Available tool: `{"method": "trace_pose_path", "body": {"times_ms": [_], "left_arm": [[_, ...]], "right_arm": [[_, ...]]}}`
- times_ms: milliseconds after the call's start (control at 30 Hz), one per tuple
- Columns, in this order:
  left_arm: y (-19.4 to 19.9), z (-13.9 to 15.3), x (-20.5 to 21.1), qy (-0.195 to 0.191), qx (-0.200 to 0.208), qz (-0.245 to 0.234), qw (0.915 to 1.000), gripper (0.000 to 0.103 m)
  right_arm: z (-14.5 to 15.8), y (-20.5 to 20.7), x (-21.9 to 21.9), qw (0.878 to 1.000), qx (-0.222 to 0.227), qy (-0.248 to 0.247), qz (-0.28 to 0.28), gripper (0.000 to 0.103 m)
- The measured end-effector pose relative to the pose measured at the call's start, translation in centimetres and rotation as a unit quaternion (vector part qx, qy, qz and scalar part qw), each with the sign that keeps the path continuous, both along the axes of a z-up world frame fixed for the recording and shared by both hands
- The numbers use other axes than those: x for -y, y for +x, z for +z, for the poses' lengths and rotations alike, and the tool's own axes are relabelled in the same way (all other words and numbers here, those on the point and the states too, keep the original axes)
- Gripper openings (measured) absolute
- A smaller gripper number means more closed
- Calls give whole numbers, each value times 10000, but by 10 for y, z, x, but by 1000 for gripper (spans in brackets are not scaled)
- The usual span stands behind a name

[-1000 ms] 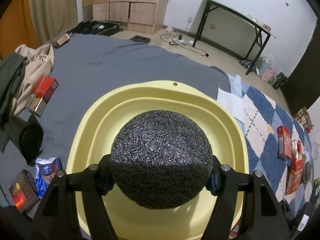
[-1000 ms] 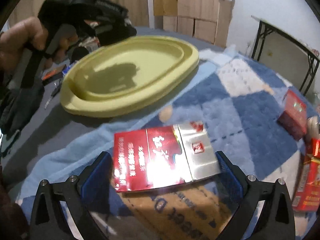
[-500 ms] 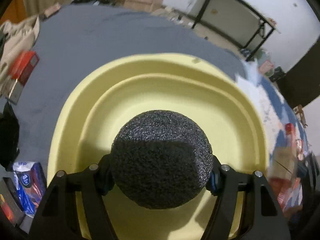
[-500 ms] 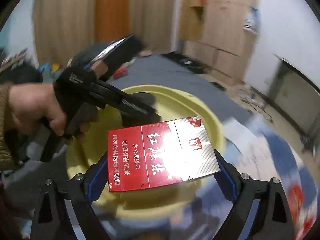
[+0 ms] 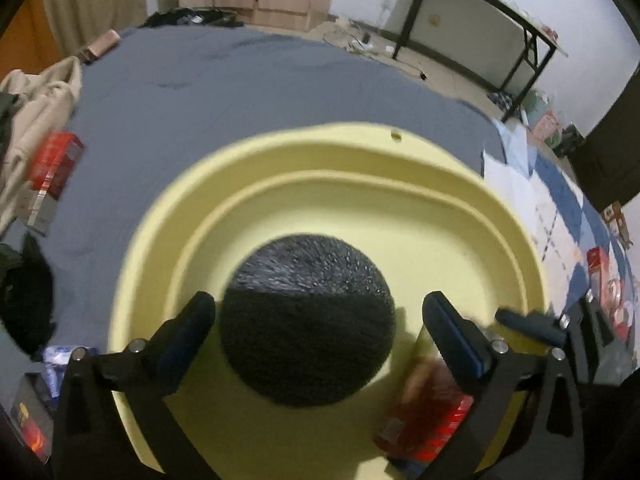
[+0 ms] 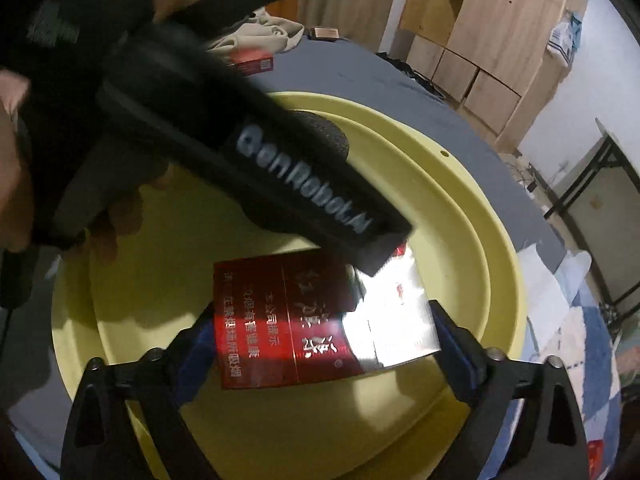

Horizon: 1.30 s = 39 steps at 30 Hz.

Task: Organize rigid objects
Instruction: 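Open the left gripper over the tray while right gripper releases the pack there, then move both grippers back over the rug toward the remaining packs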

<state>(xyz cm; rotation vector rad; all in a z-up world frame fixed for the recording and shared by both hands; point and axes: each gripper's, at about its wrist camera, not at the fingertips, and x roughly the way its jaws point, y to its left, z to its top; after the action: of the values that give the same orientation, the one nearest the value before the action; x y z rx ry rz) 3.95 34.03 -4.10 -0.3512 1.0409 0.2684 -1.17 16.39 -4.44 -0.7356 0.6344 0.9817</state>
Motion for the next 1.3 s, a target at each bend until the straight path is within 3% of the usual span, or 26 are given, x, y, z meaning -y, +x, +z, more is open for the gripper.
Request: {"method": "trace_pose_path", "body": {"times_ms": [133,233,367,467,633,733,833,900,933,1033,1200,1300], "left_arm": [[-18,42,1,285,341,320,9985,103],[-32,76,20,345,619,299,9970,103],[-47,117,77,300,1005,-146,9944,103],[-49,136,142,300,1202,-684,9899,103],[-73,133,219,94,1174,-1239,9853,103],[-86,130,254,469,1053,-1585,9806,103],[-103,122,279,620,1098,-1662,9780,103],[-110,113,292,596,1087,-1627,9788,103],[-112,108,298,580,1053,-1638,9791,103],[-116,99,314,519,1030,-1730,9781,103],[-116,91,336,365,1114,-1844,9758,103],[-106,80,350,115,1007,-1897,9766,103]], "right_arm": [[22,-3,14,9986,-195,480,-130,103],[44,-10,37,9944,-231,961,-382,103],[85,-25,114,9761,-218,1814,-1175,103],[102,-39,193,9612,-172,2088,-1795,103],[122,-81,341,9396,218,1987,-2779,103],[142,-112,414,9238,457,1881,-3304,103],[160,-153,475,9002,708,1967,-3820,103],[154,-174,503,8749,739,2269,-4214,103],[139,-183,520,8556,678,2459,-4505,103],[107,-194,521,8229,421,2256,-5198,103],[98,-179,511,8252,161,2175,-5210,103],[82,-159,513,8148,-34,2091,-5407,103]]}}
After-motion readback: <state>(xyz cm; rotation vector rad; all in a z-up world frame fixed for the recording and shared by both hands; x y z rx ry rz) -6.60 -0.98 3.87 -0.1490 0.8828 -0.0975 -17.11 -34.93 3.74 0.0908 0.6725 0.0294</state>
